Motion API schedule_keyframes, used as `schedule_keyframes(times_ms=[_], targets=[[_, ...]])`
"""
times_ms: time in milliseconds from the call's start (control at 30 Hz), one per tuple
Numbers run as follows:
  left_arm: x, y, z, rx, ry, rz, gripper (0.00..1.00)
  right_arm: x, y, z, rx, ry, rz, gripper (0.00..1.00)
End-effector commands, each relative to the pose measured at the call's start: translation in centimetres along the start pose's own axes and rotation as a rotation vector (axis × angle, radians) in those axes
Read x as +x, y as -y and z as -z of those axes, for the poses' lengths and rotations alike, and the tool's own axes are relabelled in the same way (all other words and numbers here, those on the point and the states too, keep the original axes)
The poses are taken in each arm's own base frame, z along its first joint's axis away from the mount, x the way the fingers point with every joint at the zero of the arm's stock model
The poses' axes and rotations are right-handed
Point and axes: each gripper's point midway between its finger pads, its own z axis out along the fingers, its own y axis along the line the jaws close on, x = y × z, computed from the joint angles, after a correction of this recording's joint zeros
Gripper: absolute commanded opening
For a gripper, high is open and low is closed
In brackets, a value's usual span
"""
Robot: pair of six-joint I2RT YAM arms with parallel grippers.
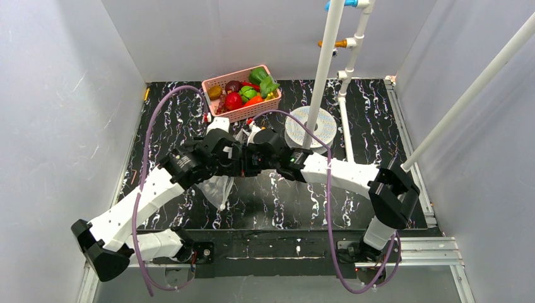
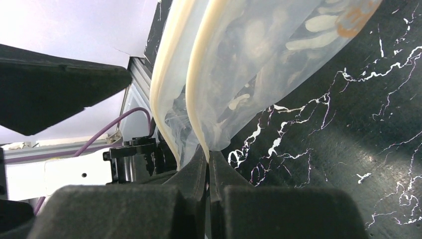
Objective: Place the food in the zip-top bag and seal the zipper
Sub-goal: Open the zipper of the food storage bag.
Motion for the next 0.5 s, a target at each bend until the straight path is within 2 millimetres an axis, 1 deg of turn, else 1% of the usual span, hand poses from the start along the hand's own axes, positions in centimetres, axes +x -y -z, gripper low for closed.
schedule_keyframes(times_ms=[0,100,267,367,467], targets=[[-1.0,0.3,-0.3,-0.025,0.053,0.012,0.75,-2.5,-2.5,1.7,-0.038,0.090,-0.007,0.01],[-0.3,-0.2,-1.1,-0.063,0.050,0.003,0.72,-2.7,-2.8,1.9,-0.045,0.093,-0.007,0.01],[0.8,-2.5,-1.0,-0.148,0.053,-0.029,0.57,-3.0,-3.1,2.0,-0.053,0.103,-0.009,0.01],[1.7,-3.9,-1.0,-0.191,0.061,-0.065,0.51,-2.6,-3.0,2.2,-0.056,0.096,-0.019,0.01],[2.3,-4.8,-1.0,-0.221,0.063,-0.083,0.47,-2.1,-2.8,2.5,-0.061,0.090,-0.024,0.01]])
